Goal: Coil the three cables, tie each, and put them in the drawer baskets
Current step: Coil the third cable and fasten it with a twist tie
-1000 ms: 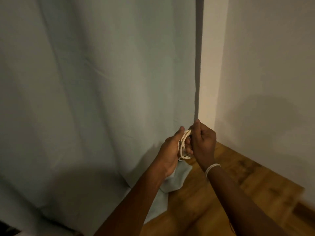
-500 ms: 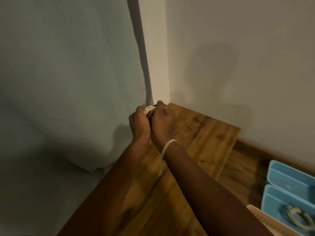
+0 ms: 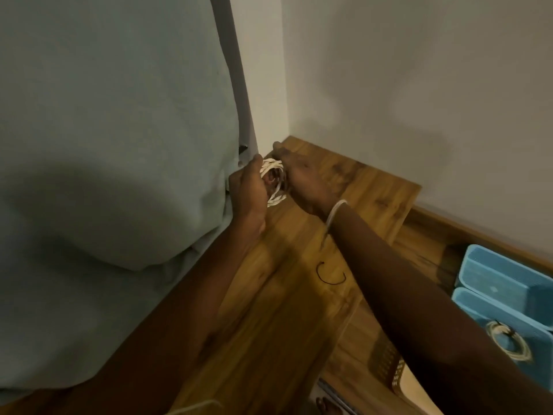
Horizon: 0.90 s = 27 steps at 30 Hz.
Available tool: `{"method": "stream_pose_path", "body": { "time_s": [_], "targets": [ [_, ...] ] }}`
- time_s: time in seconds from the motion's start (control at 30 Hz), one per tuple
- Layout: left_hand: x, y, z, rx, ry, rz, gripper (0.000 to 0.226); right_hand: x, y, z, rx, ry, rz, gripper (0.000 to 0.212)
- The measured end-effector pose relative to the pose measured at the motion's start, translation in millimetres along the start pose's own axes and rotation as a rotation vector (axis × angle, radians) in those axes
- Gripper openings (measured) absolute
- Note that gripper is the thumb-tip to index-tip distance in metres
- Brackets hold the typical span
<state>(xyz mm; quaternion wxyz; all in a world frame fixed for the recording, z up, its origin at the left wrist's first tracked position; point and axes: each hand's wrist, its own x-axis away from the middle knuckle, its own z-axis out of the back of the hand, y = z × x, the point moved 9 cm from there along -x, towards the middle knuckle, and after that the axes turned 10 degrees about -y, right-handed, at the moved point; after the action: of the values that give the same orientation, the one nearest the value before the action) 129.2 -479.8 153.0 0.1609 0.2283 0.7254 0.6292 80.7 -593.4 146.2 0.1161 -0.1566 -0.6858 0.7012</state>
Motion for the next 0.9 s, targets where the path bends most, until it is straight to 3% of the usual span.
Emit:
{"method": "stream_pose_path", "body": {
  "time_s": [0.1,0.2,0.3,0.4,0.57,0.63,0.77,0.9],
  "targets": [
    [-9,-8,25,-0.134,0.051,-0.017,0.028,29,58,45,0.178,-0.021,-0.268,0.058],
    [-13,-11,55,-0.218,0.125,-0.051,0.027,73,142,98,0.661,-0.036,-0.649,0.051],
    [-11,-9,72,-0.286,0.188,-0.093,0.029,127,210,101,0.653,-0.064,-0.977,0.043],
    [-6,-9,74,-0.260,0.186,-0.091,0.028,148,234,83,0.792,-0.065,-0.988,0.041],
    [6,-10,77,-0.121,0.195,-0.035,0.020,144,232,76,0.868,0.181,-0.831,0.031],
    [11,-8,80,-0.117,0.189,-0.027,0.019,138,234,75,0.848,0.183,-0.810,0.028],
    [18,5,95,-0.130,0.209,-0.052,0.023,134,241,77,0.695,0.215,-0.804,0.043],
    [28,15,109,-0.153,0.235,-0.075,0.023,125,244,76,0.836,0.176,-0.793,0.032]
  ]
}}
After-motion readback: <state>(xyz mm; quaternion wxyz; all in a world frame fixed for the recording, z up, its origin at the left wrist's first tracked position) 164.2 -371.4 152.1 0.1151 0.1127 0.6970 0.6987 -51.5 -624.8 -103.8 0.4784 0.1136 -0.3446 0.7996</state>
